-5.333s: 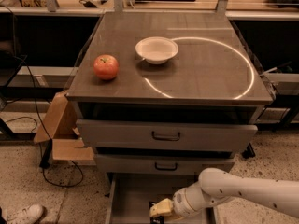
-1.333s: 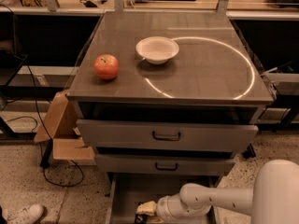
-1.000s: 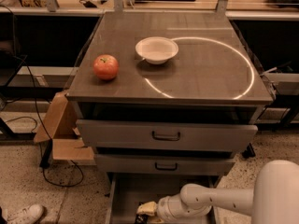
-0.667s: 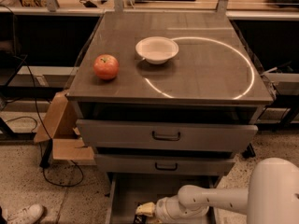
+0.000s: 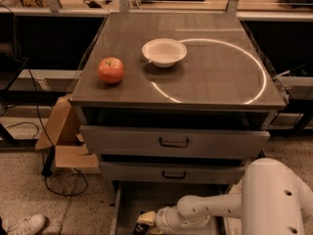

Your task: Place rxbar chocolate into bottom drawer

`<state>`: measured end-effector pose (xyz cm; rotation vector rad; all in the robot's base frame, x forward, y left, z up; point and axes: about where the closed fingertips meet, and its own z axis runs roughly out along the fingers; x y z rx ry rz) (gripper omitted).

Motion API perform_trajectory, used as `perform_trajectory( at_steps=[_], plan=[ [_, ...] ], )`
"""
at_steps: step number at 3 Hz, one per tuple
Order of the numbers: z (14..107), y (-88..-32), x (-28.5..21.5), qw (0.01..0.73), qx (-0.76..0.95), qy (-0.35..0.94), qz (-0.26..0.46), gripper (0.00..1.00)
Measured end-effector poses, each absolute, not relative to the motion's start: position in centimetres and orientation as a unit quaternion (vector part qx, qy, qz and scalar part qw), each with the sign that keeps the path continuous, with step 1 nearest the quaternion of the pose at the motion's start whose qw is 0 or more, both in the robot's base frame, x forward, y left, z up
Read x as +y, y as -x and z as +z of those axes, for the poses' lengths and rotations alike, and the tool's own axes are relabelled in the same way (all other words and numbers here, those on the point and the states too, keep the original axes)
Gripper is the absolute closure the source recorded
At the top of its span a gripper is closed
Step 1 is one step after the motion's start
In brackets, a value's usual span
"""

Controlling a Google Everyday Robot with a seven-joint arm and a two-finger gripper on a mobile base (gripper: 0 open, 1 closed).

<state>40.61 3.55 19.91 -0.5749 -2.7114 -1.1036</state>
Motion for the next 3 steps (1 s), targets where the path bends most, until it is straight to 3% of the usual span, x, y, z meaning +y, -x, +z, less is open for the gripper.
perform_trajectory(
  at_steps=[3],
  plan=[
    [16.2, -41.1, 1.8, 0.046, -0.924, 0.244, -0.290, 1.00]
  ],
)
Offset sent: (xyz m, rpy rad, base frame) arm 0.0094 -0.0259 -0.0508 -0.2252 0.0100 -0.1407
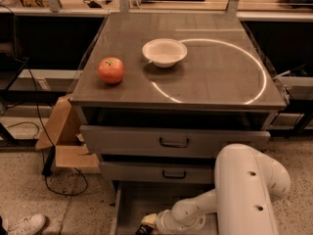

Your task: Place rxbar chocolate into bottom drawer

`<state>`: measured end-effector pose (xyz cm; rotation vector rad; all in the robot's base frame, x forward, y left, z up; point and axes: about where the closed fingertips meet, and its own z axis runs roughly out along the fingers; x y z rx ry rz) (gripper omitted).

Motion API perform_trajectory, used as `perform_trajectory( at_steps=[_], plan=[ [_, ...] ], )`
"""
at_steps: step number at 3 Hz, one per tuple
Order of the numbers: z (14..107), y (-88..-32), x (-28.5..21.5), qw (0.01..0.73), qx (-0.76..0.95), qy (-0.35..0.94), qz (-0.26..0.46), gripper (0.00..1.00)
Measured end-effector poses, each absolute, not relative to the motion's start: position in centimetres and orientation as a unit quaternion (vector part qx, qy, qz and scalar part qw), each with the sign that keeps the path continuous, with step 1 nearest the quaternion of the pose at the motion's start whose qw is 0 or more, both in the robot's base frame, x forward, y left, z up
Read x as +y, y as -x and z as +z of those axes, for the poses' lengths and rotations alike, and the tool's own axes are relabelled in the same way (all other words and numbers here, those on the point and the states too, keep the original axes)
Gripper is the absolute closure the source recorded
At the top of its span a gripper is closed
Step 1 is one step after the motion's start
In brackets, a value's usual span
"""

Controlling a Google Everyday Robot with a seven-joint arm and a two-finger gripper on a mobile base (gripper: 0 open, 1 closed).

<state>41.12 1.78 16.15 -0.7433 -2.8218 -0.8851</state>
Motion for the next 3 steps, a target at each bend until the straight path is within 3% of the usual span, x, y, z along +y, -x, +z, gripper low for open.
perform_trajectory(
  at_steps=[3],
  plan=[
    [14.2, -41.6, 1.0, 0.046, -0.922, 0.269, -0.276, 1.00]
  ],
)
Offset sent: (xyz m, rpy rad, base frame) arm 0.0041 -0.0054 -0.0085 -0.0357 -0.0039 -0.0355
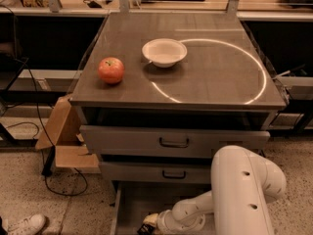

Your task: Place rxbar chocolate into bottom drawer

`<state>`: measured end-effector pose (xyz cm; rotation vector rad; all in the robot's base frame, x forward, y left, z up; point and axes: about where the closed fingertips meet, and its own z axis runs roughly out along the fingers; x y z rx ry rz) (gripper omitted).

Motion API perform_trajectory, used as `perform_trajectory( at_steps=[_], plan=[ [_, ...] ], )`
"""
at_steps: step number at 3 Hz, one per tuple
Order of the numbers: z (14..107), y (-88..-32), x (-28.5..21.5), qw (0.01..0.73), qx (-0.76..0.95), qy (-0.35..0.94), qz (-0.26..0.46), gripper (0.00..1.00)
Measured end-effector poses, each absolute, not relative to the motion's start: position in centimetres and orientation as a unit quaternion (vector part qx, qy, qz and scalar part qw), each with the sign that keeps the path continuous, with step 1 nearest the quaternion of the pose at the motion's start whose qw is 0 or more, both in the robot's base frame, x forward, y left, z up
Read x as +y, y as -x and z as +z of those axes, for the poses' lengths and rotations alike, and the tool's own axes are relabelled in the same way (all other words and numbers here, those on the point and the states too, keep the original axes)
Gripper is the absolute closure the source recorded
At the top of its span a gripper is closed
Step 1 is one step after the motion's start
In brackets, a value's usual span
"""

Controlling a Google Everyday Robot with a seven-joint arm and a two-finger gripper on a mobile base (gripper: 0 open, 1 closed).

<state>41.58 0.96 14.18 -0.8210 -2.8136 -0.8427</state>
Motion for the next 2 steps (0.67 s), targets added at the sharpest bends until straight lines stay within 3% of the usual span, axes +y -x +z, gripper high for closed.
perform_trajectory(
  at_steps=[2],
  plan=[
    [13.19, -41.30, 0.78, 0.056, -0.917, 0.281, -0.278, 1.00]
  ],
)
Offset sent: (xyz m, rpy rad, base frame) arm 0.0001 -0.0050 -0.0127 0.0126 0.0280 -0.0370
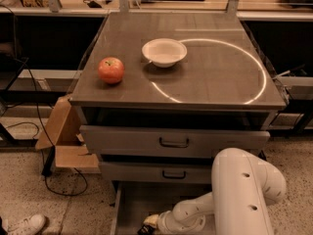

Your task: Place rxbar chocolate into bottom drawer

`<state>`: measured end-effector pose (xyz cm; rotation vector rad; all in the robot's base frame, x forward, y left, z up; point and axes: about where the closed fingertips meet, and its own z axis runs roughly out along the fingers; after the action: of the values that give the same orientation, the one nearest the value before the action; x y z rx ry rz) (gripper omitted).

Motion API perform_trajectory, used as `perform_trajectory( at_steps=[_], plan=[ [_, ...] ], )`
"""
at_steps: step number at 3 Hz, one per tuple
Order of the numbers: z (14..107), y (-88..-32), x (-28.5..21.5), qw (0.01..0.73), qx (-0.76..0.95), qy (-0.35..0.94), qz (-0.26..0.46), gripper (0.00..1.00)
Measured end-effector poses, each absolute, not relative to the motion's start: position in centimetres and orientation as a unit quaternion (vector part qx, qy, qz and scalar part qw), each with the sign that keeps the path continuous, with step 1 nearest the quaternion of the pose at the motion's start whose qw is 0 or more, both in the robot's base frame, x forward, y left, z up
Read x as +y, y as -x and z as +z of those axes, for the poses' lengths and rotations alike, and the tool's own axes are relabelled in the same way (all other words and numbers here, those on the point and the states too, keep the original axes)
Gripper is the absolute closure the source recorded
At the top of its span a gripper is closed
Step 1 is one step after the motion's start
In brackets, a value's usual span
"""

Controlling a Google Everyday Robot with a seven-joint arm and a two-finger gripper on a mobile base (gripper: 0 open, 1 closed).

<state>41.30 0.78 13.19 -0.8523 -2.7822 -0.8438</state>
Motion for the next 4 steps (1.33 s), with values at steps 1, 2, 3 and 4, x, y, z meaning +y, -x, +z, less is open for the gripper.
perform_trajectory(
  at_steps=[1, 2, 3, 4],
  plan=[
    [12.7, -40.3, 1.5, 0.071, -0.917, 0.277, -0.278, 1.00],
    [11.5, -38.8, 3.2, 0.081, -0.925, 0.262, -0.264, 1.00],
    [11.5, -38.8, 3.2, 0.081, -0.925, 0.263, -0.264, 1.00],
    [13.6, -40.8, 2.5, 0.052, -0.916, 0.276, -0.287, 1.00]
  ],
)
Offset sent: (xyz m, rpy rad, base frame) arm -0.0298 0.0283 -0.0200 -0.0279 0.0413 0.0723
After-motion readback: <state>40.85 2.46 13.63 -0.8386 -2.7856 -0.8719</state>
